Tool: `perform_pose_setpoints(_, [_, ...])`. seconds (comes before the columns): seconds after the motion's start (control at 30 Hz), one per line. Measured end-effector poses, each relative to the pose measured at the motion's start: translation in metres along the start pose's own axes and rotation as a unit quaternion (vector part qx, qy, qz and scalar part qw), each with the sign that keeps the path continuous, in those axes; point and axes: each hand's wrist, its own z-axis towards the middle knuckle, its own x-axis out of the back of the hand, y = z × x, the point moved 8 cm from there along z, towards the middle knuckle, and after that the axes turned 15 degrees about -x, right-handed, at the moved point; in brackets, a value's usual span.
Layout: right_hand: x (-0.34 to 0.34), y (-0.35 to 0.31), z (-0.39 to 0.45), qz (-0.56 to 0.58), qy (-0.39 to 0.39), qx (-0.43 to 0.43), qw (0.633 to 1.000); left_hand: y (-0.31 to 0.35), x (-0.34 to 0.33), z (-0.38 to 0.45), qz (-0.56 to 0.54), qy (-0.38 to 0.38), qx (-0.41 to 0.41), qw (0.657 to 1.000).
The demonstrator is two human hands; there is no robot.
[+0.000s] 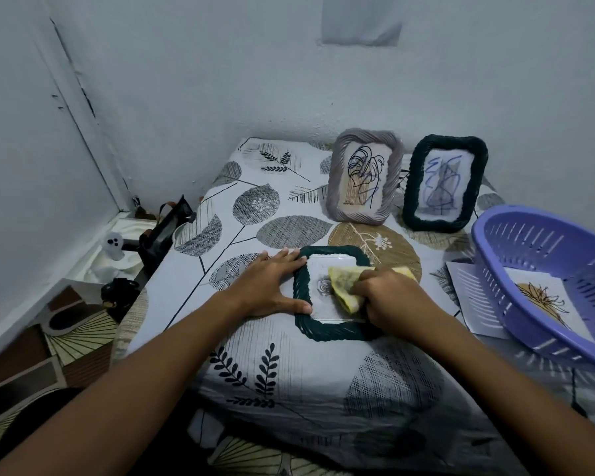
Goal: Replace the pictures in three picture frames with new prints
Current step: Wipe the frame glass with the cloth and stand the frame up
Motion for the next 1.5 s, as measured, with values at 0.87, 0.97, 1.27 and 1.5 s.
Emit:
perform_pose_setpoints(0.87, [0.001,-0.072,0.056,0.823,-0.252,-0.153,0.486,-0.020,0.062,-0.043,-0.575,0.267,0.170,0.755])
perform_pose_setpoints(0.97, [-0.013,-0.087,0.062,0.775,-0.235,-0.190,0.556,-0.032,0.060,-0.060,-0.594,0.274,0.199,0.730])
perform_pose_setpoints(1.27, [-0.036,-0.103,0.083,0.509,-0.119,-0.227,0.821,-0.085,0.065,-0.102,-0.371,0.276,0.300,0.834])
perform_pose_setpoints(1.5, [-0.037,-0.110,0.090,0.377,-0.077,-0.202,0.901,-0.089,0.076,-0.102,-0.171,0.245,0.322,0.898])
